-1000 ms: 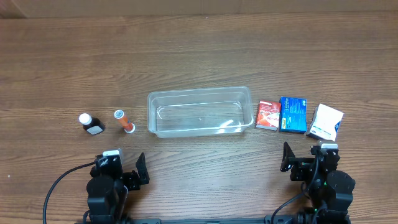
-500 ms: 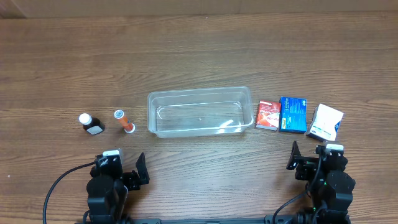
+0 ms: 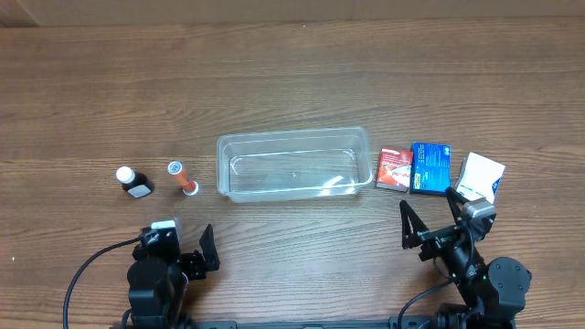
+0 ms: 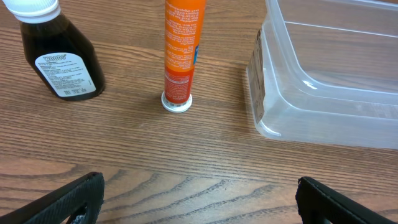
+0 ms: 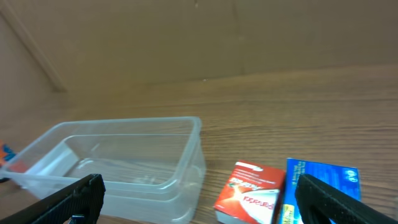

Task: Pack container
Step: 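Reach right gripper to the white bandage box and grasp it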

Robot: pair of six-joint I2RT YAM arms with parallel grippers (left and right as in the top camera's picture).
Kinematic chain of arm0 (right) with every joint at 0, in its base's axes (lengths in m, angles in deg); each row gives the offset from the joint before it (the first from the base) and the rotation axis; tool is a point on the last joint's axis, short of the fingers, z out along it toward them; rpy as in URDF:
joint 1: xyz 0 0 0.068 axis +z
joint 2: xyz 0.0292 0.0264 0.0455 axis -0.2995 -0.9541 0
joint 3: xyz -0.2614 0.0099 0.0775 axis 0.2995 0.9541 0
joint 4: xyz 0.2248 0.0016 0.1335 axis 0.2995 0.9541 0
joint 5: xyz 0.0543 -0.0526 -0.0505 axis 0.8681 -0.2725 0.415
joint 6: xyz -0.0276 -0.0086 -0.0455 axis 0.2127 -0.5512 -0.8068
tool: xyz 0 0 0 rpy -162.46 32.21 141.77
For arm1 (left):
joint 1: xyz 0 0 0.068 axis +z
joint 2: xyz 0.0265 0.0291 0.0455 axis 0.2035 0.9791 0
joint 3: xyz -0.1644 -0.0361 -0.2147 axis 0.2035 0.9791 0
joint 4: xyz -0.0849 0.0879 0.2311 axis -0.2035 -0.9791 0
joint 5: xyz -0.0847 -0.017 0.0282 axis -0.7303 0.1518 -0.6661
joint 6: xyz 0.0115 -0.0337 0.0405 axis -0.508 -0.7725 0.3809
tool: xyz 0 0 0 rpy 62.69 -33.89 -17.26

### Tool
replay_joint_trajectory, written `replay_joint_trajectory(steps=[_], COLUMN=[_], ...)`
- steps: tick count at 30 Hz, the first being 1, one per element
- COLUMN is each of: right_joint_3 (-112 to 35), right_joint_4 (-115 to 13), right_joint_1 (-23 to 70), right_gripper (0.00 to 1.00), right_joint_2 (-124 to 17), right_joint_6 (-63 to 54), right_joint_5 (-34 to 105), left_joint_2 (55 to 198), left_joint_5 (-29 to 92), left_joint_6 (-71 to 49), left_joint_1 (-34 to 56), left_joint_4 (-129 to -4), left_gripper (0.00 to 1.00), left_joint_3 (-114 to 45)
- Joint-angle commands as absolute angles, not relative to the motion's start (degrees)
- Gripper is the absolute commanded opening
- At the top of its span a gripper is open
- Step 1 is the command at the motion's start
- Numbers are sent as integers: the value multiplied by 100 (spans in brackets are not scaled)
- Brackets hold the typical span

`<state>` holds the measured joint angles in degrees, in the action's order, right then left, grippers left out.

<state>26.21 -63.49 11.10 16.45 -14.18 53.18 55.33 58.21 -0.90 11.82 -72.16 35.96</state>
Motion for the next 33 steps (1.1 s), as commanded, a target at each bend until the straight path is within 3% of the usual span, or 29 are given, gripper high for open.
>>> replay_joint_trajectory(steps=[1, 7, 9, 12, 17, 25, 33], right_joint_3=[2326, 641, -224, -2218, -3957, -3984, -3216], right_joint_4=[-6380, -6028, -5407, -3429, -2085, -1790, -2732], right_joint_1=[1108, 1108, 1108, 1092, 1086, -409, -470], right_gripper=[100, 100, 100, 100, 100, 100, 100], right_joint_2=[1643, -204, -1115, -3161, -5476, -6966, -7906], right_joint_6=[-1158, -1239, -1254, -1254, -1252, -482, -1020], right_joint_5=[5373, 4564, 4048, 2660, 2905, 2914, 3220], left_joint_2=[5470, 5470, 5470, 5470, 5470, 5470, 5470], left_joint_5=[5862, 5862, 5862, 5862, 5862, 5862, 5862], left_joint_6=[0, 0, 0, 0, 0, 0, 0], left_joint_1=[1171, 1171, 1171, 1171, 1171, 1171, 1171], left_joint_4=[-7200, -7200, -7203, -7200, -7203, -7200, -7200], left_gripper=[100, 100, 100, 100, 100, 100, 100], left_joint_3=[3627, 3627, 3627, 3627, 3627, 3627, 3627])
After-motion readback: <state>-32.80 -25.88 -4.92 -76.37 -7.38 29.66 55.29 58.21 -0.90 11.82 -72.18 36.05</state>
